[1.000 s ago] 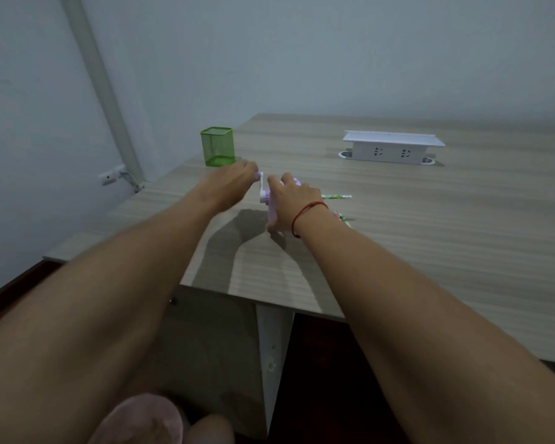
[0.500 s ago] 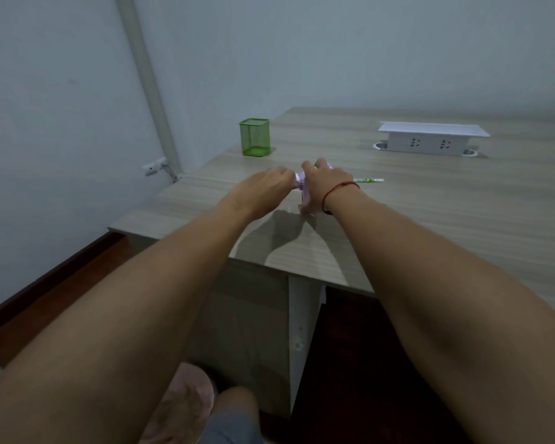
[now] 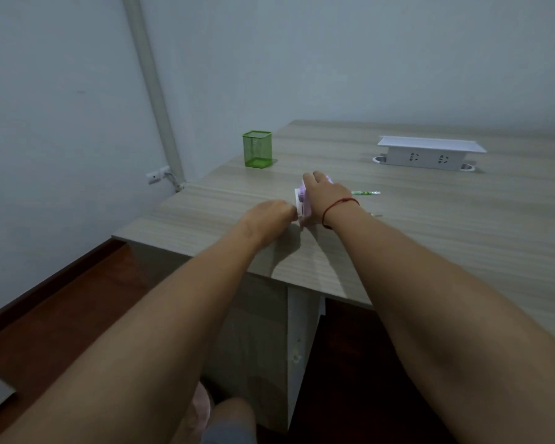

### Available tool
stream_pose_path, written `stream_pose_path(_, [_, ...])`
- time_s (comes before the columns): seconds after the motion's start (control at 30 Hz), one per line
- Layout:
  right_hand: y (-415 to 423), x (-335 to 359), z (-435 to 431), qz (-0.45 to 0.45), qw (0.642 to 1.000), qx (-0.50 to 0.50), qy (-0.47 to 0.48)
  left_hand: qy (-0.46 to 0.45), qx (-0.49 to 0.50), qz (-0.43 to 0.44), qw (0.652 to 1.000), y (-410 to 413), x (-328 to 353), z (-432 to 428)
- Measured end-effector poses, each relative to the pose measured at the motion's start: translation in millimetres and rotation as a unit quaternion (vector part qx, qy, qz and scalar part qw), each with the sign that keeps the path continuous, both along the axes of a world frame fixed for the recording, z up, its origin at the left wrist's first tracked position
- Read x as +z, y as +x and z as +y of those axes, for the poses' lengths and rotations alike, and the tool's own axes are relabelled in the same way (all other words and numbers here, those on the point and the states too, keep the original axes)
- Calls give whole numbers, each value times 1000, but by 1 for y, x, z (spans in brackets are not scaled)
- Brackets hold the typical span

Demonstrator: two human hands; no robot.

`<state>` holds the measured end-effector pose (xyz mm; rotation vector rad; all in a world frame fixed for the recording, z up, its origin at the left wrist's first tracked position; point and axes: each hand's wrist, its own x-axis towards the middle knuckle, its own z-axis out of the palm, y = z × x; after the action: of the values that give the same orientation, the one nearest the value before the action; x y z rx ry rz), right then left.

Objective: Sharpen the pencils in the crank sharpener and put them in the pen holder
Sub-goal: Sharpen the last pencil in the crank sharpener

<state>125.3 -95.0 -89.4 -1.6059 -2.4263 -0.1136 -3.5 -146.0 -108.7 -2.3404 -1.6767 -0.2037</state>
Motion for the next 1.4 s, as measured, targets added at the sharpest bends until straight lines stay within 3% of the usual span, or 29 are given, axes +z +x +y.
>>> stream_pose_path(0.3, [5, -8, 6, -1, 999, 24, 32, -49, 11, -58, 997, -3, -11, 24])
stream_pose_path(0.47, [8, -5, 6, -2, 999, 33, 27, -99, 45, -22, 994, -12, -1, 57])
stream_pose_path(0.77, [8, 2, 4, -10, 1000, 14, 23, -47, -15, 143, 988, -21, 27, 85])
stream_pose_path(0.93, [8, 5, 7, -5, 1000, -1, 5, -28, -38, 152, 987, -22, 25, 83])
stream_pose_path(1.13, [10, 4, 10, -6, 1000, 1, 8, -33, -26, 64, 997, -19, 21, 85])
stream_pose_path(1.27, [5, 8, 12, -37, 999, 8, 10, -80, 33, -115, 990, -21, 4, 87])
stream_pose_path(1.4, [9, 8, 10, -29, 999, 15, 12, -82, 63, -293, 950, -16, -3, 84])
